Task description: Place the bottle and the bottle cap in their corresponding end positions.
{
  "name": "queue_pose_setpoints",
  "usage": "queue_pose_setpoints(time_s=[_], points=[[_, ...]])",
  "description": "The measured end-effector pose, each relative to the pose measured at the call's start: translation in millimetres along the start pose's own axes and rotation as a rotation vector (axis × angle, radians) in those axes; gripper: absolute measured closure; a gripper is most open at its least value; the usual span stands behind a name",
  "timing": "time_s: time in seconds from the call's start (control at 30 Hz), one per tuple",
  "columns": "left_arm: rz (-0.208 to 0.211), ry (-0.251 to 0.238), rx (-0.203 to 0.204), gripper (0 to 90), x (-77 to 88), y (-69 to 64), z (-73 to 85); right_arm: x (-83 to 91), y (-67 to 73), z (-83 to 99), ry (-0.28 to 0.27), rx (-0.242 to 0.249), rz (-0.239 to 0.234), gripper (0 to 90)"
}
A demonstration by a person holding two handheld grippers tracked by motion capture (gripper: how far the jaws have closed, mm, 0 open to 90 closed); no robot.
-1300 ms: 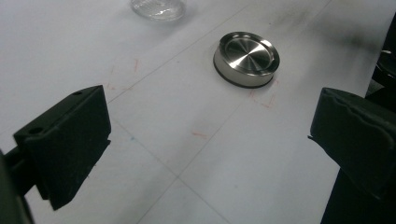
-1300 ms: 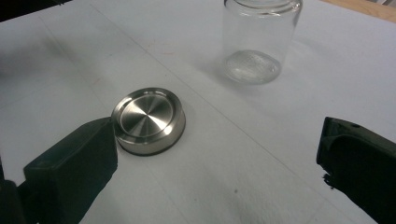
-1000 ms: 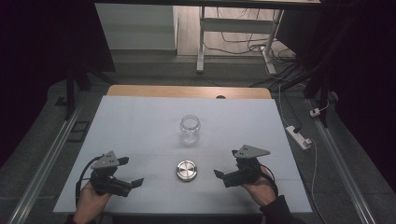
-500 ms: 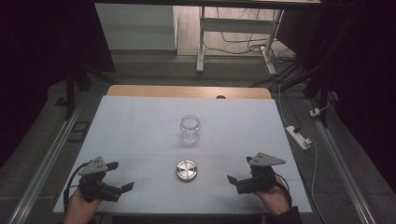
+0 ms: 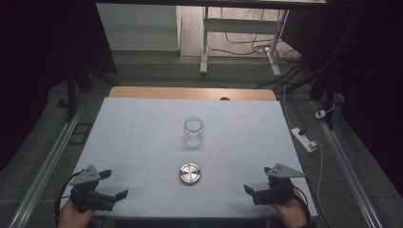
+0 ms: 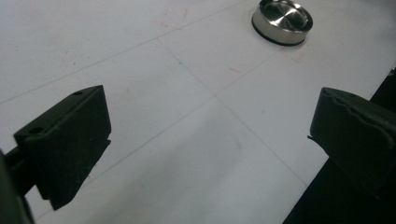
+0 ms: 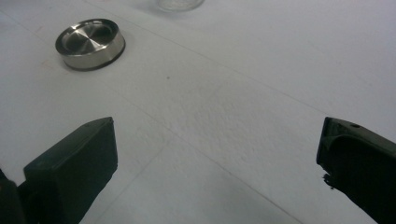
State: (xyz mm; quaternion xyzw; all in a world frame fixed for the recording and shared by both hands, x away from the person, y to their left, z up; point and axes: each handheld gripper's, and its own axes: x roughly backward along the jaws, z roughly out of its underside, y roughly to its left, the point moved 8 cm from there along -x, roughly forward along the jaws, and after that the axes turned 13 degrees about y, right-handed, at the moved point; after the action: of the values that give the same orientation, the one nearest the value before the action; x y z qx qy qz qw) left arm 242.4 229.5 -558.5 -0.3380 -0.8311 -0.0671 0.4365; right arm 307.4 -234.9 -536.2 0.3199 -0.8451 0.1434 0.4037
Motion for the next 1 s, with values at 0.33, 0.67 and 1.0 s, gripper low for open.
queue_pose_setpoints(time_s=[0.33, 0.67, 1.0], points=[[-0.010, 0.029, 0.024, 0.0, -0.7, 2.0, 16.0, 7.9, -8.9, 17.6, 0.018, -0.046, 0.020, 0.0], [-0.043, 0.068, 0.033, 0.0, -0.9, 3.5, 28.3, 12.0, -12.7, 29.9, 0.046, -0.072, 0.037, 0.0], [-0.051, 0.106, 0.040, 0.0, -3.2, 3.5, 31.5, 14.7, -15.3, 34.1, 0.053, -0.097, 0.030, 0.0]])
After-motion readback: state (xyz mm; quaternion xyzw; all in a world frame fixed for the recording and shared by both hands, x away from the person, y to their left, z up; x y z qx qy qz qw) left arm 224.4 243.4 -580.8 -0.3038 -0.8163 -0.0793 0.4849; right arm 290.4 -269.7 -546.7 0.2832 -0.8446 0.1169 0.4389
